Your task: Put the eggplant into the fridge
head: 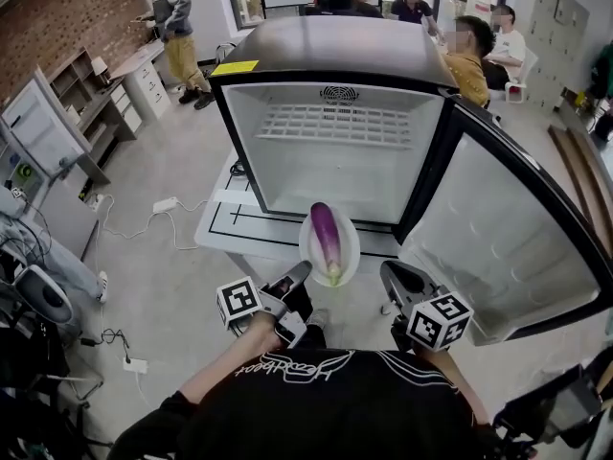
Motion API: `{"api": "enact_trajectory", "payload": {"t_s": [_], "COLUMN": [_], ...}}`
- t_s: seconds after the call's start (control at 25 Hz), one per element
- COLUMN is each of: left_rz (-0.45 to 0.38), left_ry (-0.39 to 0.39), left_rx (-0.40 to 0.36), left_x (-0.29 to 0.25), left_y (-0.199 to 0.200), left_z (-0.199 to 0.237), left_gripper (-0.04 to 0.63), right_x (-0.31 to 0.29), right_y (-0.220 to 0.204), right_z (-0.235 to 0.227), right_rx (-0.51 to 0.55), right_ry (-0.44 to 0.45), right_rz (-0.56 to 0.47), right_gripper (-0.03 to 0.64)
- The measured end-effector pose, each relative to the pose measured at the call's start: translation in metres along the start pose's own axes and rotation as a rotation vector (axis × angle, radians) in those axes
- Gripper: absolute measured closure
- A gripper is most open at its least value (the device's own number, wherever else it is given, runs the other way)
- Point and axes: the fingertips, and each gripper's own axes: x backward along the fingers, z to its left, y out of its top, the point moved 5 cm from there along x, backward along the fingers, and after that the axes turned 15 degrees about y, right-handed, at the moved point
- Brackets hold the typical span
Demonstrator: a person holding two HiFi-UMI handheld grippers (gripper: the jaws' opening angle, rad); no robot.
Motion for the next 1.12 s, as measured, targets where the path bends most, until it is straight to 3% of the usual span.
{"api": "enact_trajectory", "payload": {"t_s": [0.68,1.12], "left_rz": [0.024,0.023], "left_ry": [0.061,0.096], "left_rx": [-0.009,-0.03], "left_x": [-0.073,-0.112], "left_y": [0.094,0.129], "left_z": [-0.004,0.005], "left_gripper": [0.572,0.572], "right_x": [-0.07,-0.104], "right_y": [0.022,0.025], "right_z": [-0.051,-0.071], "right_rx": [-0.04,-0.071], "right_ry": [-0.045,-0.045], "right_rz": [0.011,0.031], "right_gripper": [0.609,0.609]}}
